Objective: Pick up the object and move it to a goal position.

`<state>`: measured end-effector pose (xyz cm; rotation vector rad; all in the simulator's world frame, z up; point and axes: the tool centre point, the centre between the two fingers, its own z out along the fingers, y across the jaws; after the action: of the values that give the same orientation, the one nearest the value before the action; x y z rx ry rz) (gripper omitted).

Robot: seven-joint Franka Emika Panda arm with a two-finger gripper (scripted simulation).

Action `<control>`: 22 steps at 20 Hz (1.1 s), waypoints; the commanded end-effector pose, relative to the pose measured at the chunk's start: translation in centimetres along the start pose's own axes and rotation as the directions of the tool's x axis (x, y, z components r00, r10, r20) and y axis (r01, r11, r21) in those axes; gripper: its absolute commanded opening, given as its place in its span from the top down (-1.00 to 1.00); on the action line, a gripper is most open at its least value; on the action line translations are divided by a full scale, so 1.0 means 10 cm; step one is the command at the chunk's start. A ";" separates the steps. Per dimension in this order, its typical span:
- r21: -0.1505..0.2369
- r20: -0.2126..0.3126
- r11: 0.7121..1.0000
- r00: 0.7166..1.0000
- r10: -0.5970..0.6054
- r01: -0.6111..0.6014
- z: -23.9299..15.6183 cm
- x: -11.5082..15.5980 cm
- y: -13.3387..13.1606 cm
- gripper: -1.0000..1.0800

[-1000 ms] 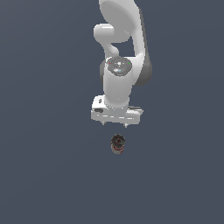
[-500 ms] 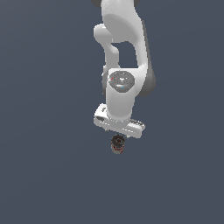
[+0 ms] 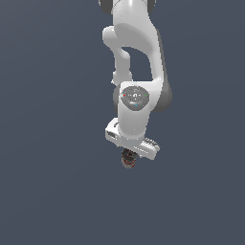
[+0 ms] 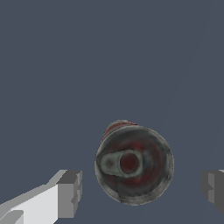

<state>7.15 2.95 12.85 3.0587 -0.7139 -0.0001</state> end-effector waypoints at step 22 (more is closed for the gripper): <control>0.001 0.000 1.000 1.000 0.012 -0.012 0.51 0.01 -0.01 -0.92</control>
<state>7.23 2.98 7.68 3.0545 -0.7327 -0.0020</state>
